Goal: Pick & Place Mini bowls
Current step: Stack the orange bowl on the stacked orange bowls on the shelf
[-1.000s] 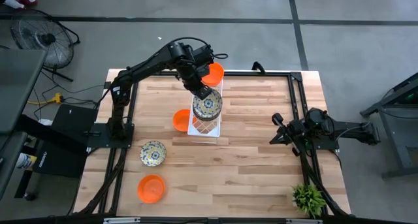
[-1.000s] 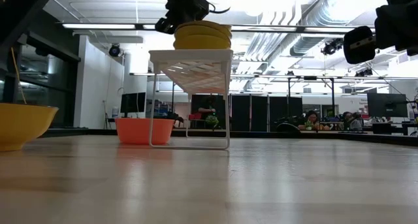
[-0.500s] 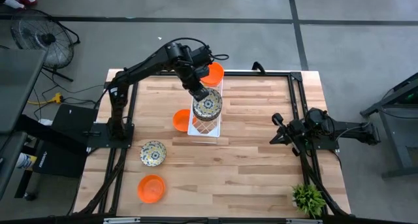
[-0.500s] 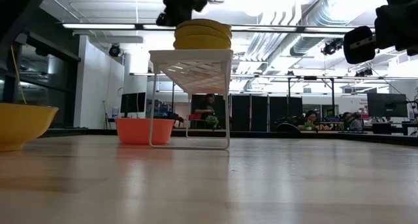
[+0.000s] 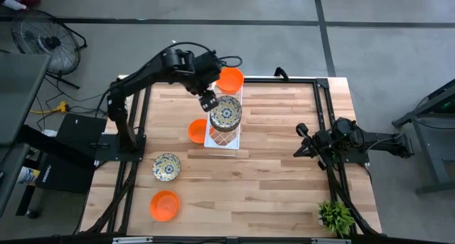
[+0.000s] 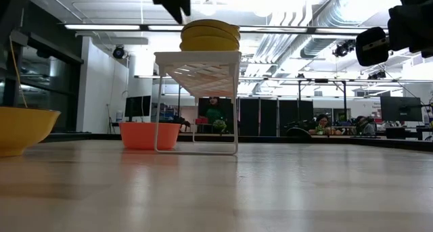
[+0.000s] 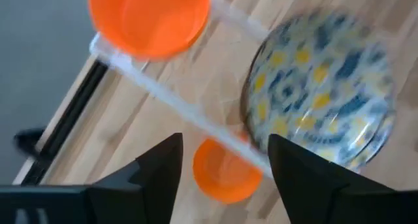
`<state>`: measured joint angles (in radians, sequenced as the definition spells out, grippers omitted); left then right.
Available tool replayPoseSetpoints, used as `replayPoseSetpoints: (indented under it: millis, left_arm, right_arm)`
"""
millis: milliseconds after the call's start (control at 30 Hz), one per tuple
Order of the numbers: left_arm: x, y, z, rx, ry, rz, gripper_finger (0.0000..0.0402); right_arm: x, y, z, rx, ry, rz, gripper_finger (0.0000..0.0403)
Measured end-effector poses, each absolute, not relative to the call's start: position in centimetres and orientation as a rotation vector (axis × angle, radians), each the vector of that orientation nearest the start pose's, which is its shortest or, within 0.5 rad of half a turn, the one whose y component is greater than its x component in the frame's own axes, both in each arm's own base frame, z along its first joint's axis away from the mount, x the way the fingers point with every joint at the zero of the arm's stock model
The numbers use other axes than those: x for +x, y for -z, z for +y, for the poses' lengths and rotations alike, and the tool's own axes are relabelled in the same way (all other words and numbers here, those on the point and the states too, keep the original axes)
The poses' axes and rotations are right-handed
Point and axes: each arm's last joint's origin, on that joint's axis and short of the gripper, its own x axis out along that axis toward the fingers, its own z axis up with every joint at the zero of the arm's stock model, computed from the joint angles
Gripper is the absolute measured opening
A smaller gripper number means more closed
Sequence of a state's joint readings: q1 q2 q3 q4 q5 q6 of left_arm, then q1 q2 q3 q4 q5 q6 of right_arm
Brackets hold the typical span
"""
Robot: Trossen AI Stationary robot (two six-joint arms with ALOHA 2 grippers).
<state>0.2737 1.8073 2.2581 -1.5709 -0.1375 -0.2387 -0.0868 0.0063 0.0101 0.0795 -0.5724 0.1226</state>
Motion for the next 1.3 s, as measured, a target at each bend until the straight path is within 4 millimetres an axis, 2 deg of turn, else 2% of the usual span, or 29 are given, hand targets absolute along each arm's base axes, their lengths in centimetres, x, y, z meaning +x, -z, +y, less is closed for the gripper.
replayPoseSetpoints:
  millis: [200, 500, 600, 767, 900, 1000, 1200, 1300]
  left_arm:
    - [28.2, -44.0, 8.3, -0.332, -0.568, 1.053, 0.0225]
    - [24.1, -41.3, 7.3, -0.387, -0.618, 1.152, 0.0212]
    - [22.8, -39.7, 7.2, -0.428, -0.657, 1.194, 0.0212]
    - [21.8, -36.7, 7.9, -0.535, -0.710, 1.174, 0.0211]
    - [21.5, -34.3, 8.6, -0.567, -0.665, 1.149, 0.0211]
    - [21.6, -32.5, 9.0, -0.529, -0.582, 1.152, 0.0211]
    - [21.3, -28.9, 10.3, -0.318, -0.448, 1.223, 0.0211]
    - [21.2, -27.3, 11.0, -0.272, -0.380, 1.216, 0.0211]
  right_arm:
    - [9.4, -17.4, 0.8, 0.093, -0.489, -0.050, 0.0000]
    - [9.4, -17.4, 0.8, 0.092, -0.490, -0.053, 0.0000]
    - [9.4, -17.4, 0.8, 0.091, -0.490, -0.054, 0.0000]
    - [9.4, -17.4, 0.8, 0.091, -0.490, -0.055, 0.0000]
    - [9.4, -17.4, 0.8, 0.091, -0.490, -0.056, 0.0000]
    - [9.4, -17.4, 0.8, 0.091, -0.490, -0.056, 0.0000]
    - [9.4, -17.4, 0.8, 0.091, -0.490, -0.056, 0.0000]
    - [9.4, -17.4, 0.8, 0.091, -0.490, -0.056, 0.0000]
